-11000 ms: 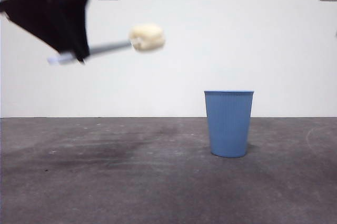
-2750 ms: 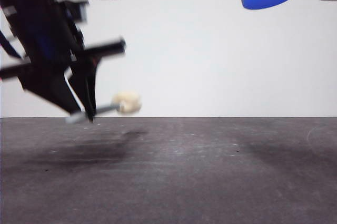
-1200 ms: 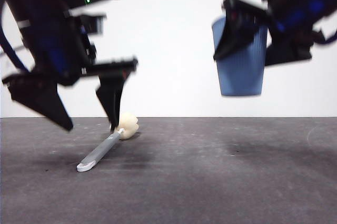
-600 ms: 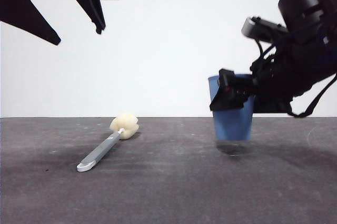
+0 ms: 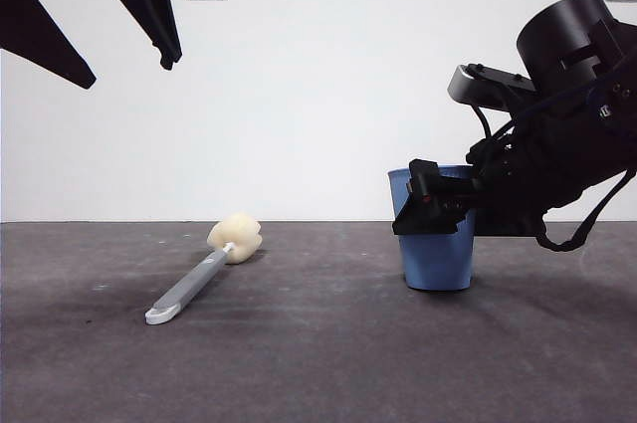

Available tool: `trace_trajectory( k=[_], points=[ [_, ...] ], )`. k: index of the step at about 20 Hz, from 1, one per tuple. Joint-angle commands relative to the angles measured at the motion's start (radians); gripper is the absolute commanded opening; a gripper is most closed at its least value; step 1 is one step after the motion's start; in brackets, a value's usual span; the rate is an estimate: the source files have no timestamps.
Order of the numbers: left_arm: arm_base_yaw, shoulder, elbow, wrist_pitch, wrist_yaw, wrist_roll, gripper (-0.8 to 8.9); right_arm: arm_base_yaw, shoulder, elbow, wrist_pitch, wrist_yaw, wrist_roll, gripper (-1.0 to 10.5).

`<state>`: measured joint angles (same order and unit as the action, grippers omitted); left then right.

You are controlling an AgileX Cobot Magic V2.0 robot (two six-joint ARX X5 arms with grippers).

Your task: Pick up the cup brush,pick up the cup,insert the brush into the cup,clean the cup,put the cup brush back,put the cup back to the fixed position on the table

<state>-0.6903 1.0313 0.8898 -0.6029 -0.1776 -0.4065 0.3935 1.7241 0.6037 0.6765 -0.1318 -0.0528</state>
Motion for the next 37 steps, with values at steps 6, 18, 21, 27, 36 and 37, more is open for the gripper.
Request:
trace_trajectory(
  k=[6, 18, 21, 27, 36, 37],
  points=[
    [-0.004, -0.001, -0.006, 0.0, -0.002, 0.019, 3.86, 0.0, -0.013, -0.018, -0.113, 0.001, -0.004, 5.4],
    [-0.004, -0.001, -0.006, -0.011, 0.017, 0.027, 3.85, 0.021, -0.406, -0.017, -0.555, -0.001, 0.093, 5.4],
    [-0.004, -0.001, -0.005, -0.026, 0.103, 0.095, 3.77, 0.052, -0.613, -0.017, -0.789, -0.002, 0.179, 5.4],
    [-0.004, -0.001, -0.004, -0.079, 0.245, 0.185, 3.72, 0.153, -0.934, 0.083, -1.207, -0.006, 0.222, 5.3],
    [-0.004, -0.001, -0.004, -0.146, 0.367, 0.203, -0.08, 0.219, -0.997, 0.215, -1.562, -0.102, 0.238, -0.1],
    [-0.004, -0.001, -0.004, -0.146, 0.367, 0.203, -0.08, 0.219, -0.996, 0.215, -1.563, -0.102, 0.239, -0.1]
  ],
)
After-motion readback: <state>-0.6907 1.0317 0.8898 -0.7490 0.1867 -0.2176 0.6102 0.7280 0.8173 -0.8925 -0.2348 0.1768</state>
